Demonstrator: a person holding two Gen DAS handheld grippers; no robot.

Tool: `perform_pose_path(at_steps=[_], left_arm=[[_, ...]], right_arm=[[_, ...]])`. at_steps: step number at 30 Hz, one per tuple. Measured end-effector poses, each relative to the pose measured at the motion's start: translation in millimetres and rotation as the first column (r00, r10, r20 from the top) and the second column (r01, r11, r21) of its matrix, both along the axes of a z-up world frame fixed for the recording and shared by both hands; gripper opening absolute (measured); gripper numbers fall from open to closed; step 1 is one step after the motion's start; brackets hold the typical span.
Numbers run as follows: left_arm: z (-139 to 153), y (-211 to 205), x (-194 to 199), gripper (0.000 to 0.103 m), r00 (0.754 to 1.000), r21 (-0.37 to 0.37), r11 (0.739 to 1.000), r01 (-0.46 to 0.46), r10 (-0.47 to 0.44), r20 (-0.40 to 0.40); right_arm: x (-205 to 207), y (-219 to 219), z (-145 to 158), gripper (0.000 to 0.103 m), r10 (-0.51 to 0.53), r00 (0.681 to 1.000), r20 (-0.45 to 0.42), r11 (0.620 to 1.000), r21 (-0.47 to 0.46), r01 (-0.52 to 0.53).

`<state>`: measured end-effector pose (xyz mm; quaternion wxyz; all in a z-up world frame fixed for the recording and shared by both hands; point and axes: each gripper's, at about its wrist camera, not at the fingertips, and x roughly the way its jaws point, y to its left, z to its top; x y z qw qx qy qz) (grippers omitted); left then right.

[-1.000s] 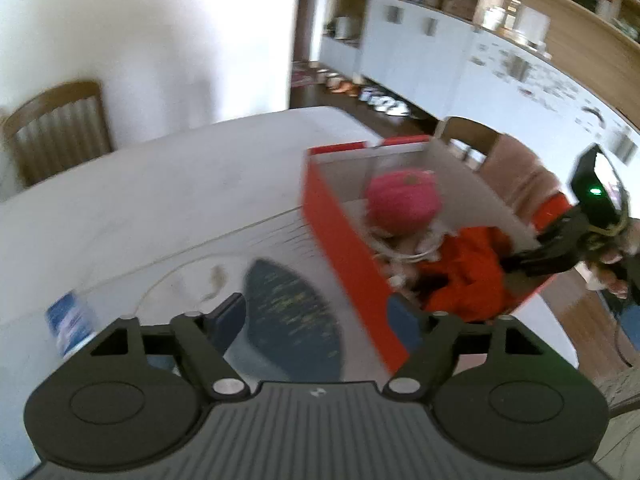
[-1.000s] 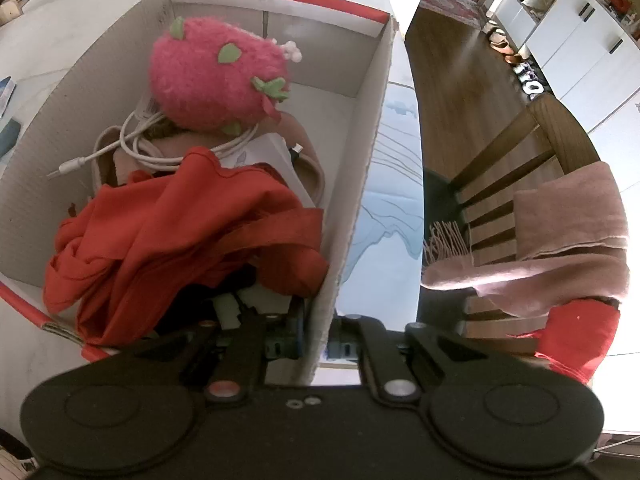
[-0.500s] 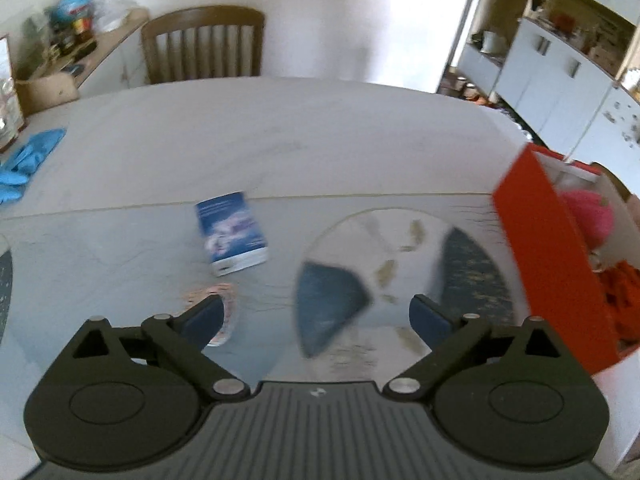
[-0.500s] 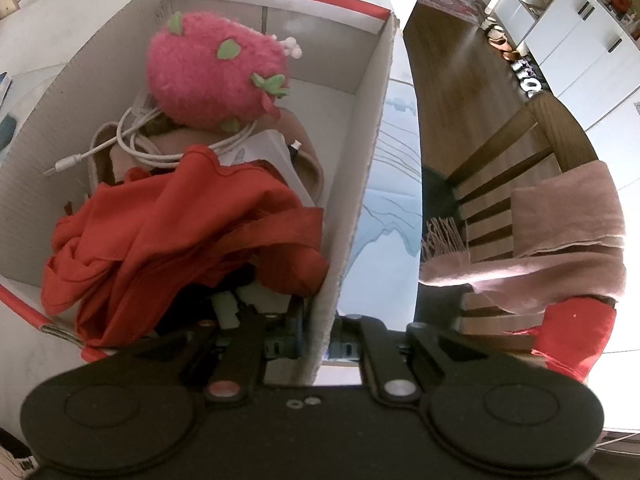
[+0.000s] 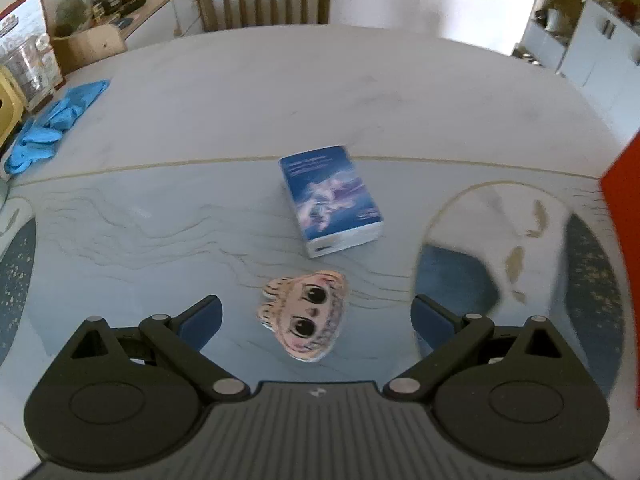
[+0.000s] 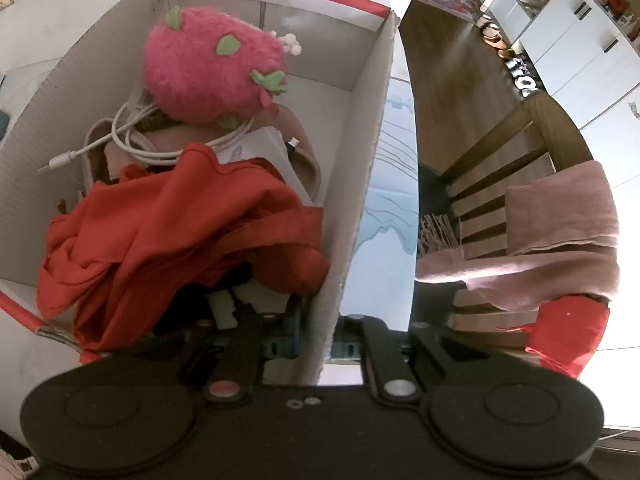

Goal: Organize objects
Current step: 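Grasp the small face-shaped toy with the left gripper and lift it, then carry the face-shaped toy into the box and open the left gripper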

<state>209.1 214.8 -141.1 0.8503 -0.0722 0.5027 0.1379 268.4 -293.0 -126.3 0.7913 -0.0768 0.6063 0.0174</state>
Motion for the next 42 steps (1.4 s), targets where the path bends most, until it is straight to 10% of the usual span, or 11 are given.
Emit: perform_pose_path(at_steps=[12, 21, 42], left_arm=[[-11.5, 6.5, 8.6, 0.098, 0.999, -0.023, 0.999, -0.037, 0.036, -0.035], [-12.0, 1.6, 10.2, 0.049, 0.998, -0.028, 0.999, -0.015, 0.013, -0.054], [31.5, -36.9, -10.0, 0.045, 0.997, -0.049, 0.995, 0.083, -0.083, 0.005]], right_arm=[[0.3, 2.2, -0.2, 0.01, 0.001, 1.0, -0.001, 1.0, -0.005, -0.001], [0.4, 2.3, -0.2, 0.01, -0.003, 1.0, 0.0, 1.0, -0.003, 0.003], [0.8, 2.2, 0.4, 0.009, -0.001, 1.0, 0.009, 1.0, 0.01, 0.001]])
